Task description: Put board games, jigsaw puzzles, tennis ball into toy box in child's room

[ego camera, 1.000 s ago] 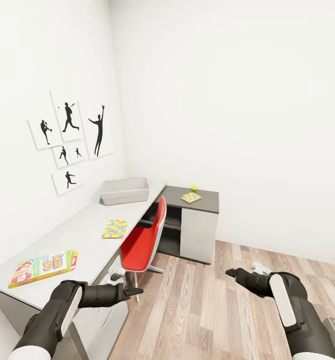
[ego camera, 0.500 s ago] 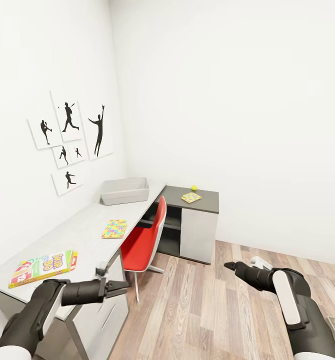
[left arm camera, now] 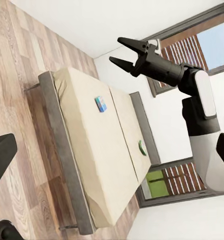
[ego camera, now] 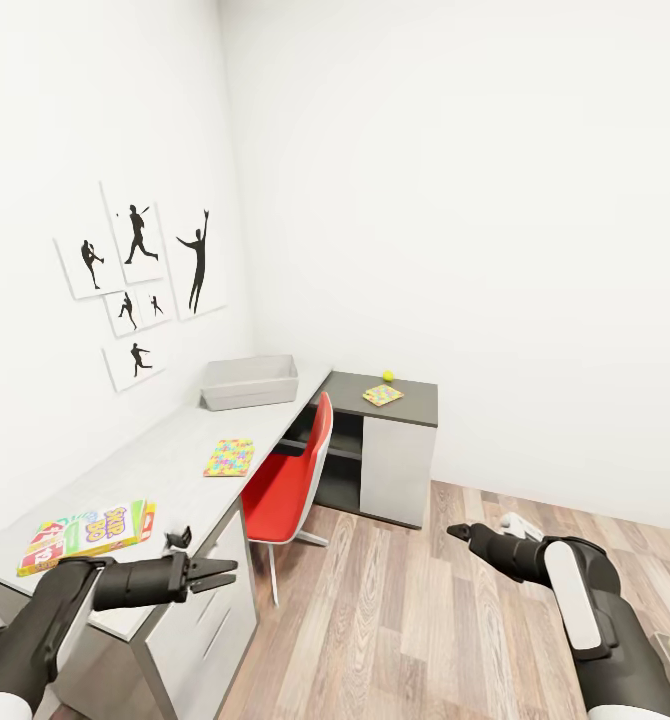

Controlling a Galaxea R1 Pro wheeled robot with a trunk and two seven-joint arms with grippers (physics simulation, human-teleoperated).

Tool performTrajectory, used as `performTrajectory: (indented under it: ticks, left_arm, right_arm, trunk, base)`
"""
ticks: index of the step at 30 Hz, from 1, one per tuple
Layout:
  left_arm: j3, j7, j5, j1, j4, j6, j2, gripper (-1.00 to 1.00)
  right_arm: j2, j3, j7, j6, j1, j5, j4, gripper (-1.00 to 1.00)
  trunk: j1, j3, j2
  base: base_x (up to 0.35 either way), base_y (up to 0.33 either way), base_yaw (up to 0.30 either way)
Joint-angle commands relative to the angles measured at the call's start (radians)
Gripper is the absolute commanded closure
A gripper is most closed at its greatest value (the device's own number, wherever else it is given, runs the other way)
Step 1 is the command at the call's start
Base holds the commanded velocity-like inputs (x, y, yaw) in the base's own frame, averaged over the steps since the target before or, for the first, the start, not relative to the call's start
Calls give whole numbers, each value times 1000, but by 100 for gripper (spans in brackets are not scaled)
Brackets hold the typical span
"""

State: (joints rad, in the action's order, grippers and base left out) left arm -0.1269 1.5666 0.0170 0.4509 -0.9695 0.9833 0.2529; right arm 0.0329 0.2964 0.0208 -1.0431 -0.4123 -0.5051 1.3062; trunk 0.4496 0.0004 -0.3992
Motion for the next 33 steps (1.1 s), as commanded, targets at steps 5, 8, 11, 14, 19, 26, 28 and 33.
performTrajectory:
  ticks: [5, 8, 11, 14, 19, 26, 28, 33]
  left_arm:
    - [2, 4, -3, 0, 0, 10, 9, -100]
    - [2, 4, -2, 0, 0, 9, 11, -100]
    - [2, 4, -2, 0, 0, 9, 11, -100]
    - [2, 4, -2, 0, 0, 9, 12, -100]
    - [-11, 4, -1, -1, 1, 7, 16, -100]
    - [-34, 4, 0, -1, 1, 2, 14, -100]
    - [-38, 4, 0, -1, 2, 0, 13, -100]
    - [-42, 4, 0, -1, 2, -3, 13, -100]
  right_arm:
    - [-1, 1, 2, -4, 0, -3, -2, -100]
    - [-1, 2, 2, -4, 0, -4, -2, -100]
    - [-1, 3, 2, -4, 0, -4, -1, -100]
    - [-1, 5, 2, -4, 0, -4, 0, -100]
    - [-2, 12, 3, -3, -1, -4, -4, -100]
    - [-2, 25, 4, -1, -3, -14, -3, -100]
    - [-2, 45, 4, 0, -2, -39, 0, -100]
    - [-2, 71, 4, 1, -2, -109, 18, -100]
  trunk:
    - [0, 0, -1]
    - [0, 0, -1]
    - [0, 0, -1]
    - [0, 0, -1]
    - [0, 0, -1]
    - [0, 0, -1]
    - [0, 0, -1]
    - [0, 0, -1]
  base:
    - [0, 0, 0]
    - [0, 0, 0]
    - [0, 0, 0]
    - [0, 0, 0]
    - [0, 0, 0]
    - [0, 0, 0]
    - [0, 0, 0]
    - [0, 0, 0]
